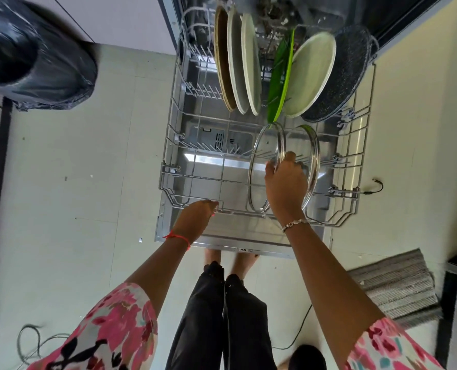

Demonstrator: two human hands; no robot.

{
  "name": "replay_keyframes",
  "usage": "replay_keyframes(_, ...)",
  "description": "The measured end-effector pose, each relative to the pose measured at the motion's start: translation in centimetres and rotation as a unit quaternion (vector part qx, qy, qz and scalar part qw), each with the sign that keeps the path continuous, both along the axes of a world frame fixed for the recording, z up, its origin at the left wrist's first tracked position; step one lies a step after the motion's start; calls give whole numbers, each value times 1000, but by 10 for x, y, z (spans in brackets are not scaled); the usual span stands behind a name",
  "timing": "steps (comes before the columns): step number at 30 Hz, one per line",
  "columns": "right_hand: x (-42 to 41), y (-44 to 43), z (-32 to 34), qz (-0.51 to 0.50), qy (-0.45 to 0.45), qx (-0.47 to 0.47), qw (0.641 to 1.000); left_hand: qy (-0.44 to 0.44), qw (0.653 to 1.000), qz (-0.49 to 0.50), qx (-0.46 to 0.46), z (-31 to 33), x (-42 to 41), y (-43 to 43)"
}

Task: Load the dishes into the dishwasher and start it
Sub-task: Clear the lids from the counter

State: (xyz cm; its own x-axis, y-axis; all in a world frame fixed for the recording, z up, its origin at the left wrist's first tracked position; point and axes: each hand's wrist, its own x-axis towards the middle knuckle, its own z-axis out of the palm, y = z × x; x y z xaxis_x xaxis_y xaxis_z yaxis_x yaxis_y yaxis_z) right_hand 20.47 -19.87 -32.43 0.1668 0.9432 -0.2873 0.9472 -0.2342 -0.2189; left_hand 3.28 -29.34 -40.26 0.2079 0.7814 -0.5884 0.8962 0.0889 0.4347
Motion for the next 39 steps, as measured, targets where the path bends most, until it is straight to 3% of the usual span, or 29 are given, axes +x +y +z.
replay_keyframes(3, -5, -2, 22, 28, -9, 17, 999, -8, 1000, 13, 0, 33, -9, 12)
replay_keyframes(7, -23, 4, 73, 149, -12, 35, 988, 1, 1000, 24, 13, 104, -26, 31)
replay_keyframes(13, -64, 12, 186, 331, -10, 0, 943, 38, 994, 34, 100, 236, -63, 33)
replay_keyframes(18, -112, 4, 275, 431, -5, -2, 902, 98, 977, 111, 156, 326, -110, 3)
replay_keyframes(22, -175, 3, 325, 470, 1, 9, 883, 129, 965, 150, 174, 369, -166, -11)
replay_keyframes(28, -294, 19, 350, 518, 16, 29, 855, 124, 941, 225, 223, 405, -285, 6)
replay_keyframes(34, -446, 54, 363, 516, 5, 48, 855, 159, 930, 234, 233, 440, -440, 34)
replay_keyframes(39, -554, 74, 398, 485, 72, 57, 869, 170, 912, 251, 277, 474, -551, 49)
